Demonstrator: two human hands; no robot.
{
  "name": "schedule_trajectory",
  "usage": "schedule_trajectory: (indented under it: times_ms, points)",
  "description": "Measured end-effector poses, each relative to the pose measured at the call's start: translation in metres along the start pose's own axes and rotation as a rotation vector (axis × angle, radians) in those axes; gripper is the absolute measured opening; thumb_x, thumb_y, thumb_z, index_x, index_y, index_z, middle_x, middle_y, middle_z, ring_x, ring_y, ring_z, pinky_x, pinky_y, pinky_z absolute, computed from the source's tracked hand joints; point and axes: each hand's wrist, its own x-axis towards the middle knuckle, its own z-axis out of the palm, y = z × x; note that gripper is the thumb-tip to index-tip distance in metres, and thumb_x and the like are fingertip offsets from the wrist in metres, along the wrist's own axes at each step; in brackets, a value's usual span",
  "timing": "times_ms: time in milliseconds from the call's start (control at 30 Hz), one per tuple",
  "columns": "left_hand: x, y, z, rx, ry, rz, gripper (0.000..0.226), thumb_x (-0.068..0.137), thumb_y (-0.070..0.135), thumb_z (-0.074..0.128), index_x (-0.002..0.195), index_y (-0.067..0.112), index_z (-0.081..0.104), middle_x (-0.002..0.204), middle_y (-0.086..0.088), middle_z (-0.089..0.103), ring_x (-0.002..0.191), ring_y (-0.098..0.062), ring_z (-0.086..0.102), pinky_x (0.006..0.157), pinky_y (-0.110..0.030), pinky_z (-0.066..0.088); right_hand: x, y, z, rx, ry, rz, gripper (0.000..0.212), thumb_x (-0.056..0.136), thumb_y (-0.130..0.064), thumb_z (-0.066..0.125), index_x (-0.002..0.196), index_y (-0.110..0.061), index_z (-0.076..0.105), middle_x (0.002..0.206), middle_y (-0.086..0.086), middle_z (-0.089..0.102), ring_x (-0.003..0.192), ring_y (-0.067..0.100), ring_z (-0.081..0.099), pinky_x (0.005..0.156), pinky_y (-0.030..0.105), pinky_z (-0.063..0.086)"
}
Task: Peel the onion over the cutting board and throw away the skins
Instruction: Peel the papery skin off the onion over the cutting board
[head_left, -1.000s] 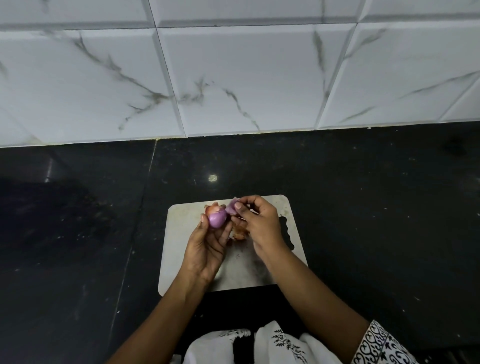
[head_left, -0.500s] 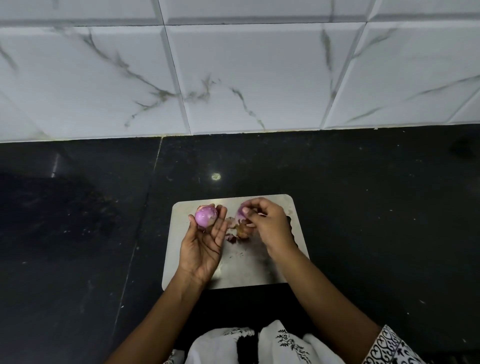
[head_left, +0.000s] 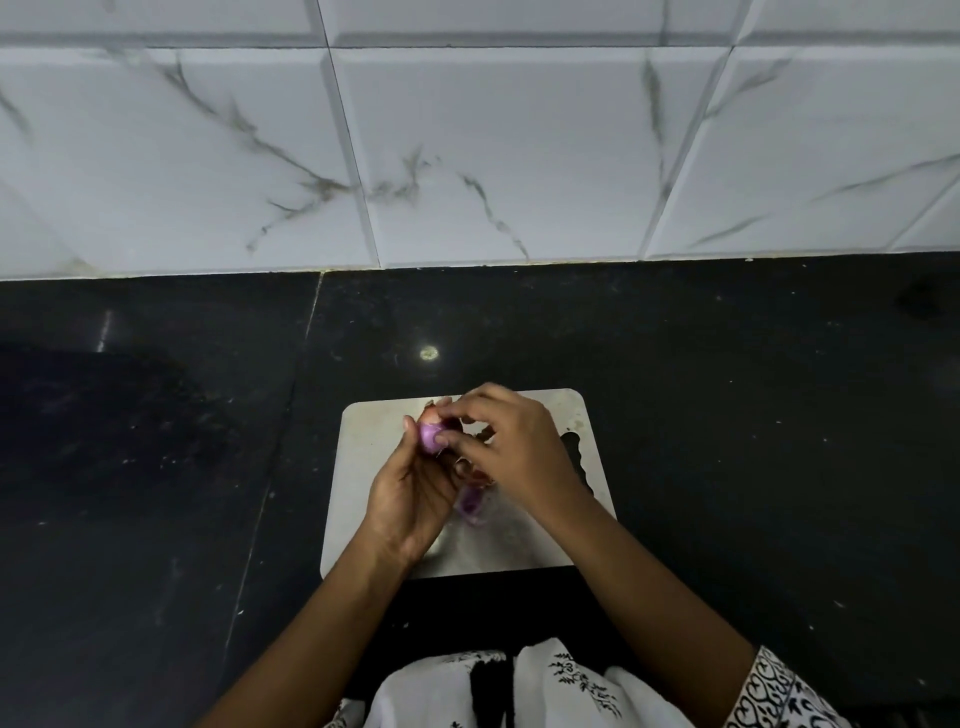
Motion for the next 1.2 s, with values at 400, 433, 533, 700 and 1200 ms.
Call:
schedule_trajectory:
  times_ms: [400, 433, 533, 700, 1200]
  points:
    - [-0.001, 0.012, -0.001, 0.289, -0.103, 0.076, 0.085, 0.056, 0.036, 0.087, 0.128, 0.010, 0.052, 0.103, -0.010, 0.070, 0.095, -0.018, 0.068, 0.077, -0.027, 0.054, 0.004, -0.002, -0.015, -0.215, -0.039, -0.088, 0.024, 0.078, -0.024, 0.063, 0.091, -0.006, 0.073, 0.078, 0.010, 0.069, 0.066, 0.024, 0.064, 0.059, 0.041, 0.055]
    - [-0.001, 0.012, -0.001, 0.308, -0.104, 0.087, 0.085, 0.056, 0.036, 0.087, 0.129, 0.011, 0.051, 0.102, -0.009, 0.070, 0.094, -0.017, 0.068, 0.078, -0.026, 0.054, 0.004, -0.002, -0.014, -0.244, -0.042, -0.094, 0.024, 0.078, -0.024, 0.062, 0.089, -0.006, 0.073, 0.078, 0.010, 0.068, 0.064, 0.024, 0.064, 0.058, 0.040, 0.055]
    - [-0.001, 0.015, -0.001, 0.367, -0.090, 0.110, 0.084, 0.055, 0.038, 0.087, 0.128, 0.013, 0.053, 0.103, -0.007, 0.070, 0.096, -0.017, 0.067, 0.082, -0.026, 0.054, 0.001, -0.004, -0.010, -0.358, -0.023, -0.126, 0.022, 0.078, -0.023, 0.060, 0.083, -0.006, 0.072, 0.074, 0.008, 0.065, 0.057, 0.022, 0.061, 0.051, 0.033, 0.054]
    - [-0.004, 0.016, 0.000, 0.436, -0.061, 0.112, 0.083, 0.053, 0.043, 0.087, 0.125, 0.017, 0.056, 0.114, -0.011, 0.066, 0.103, -0.020, 0.066, 0.082, -0.027, 0.054, -0.004, -0.006, -0.002, -0.485, 0.042, -0.167, 0.015, 0.072, -0.018, 0.075, 0.075, -0.008, 0.064, 0.071, 0.006, 0.059, 0.044, 0.016, 0.051, 0.043, 0.018, 0.034]
    - [-0.005, 0.011, -0.002, 0.527, -0.032, 0.183, 0.078, 0.053, 0.049, 0.085, 0.121, 0.020, 0.060, 0.116, -0.013, 0.064, 0.101, -0.021, 0.066, 0.079, -0.026, 0.053, -0.003, -0.003, -0.018, 0.006, -0.016, 0.116, 0.015, 0.080, -0.020, 0.071, 0.093, -0.012, 0.071, 0.089, 0.000, 0.068, 0.077, 0.008, 0.064, 0.068, 0.020, 0.055]
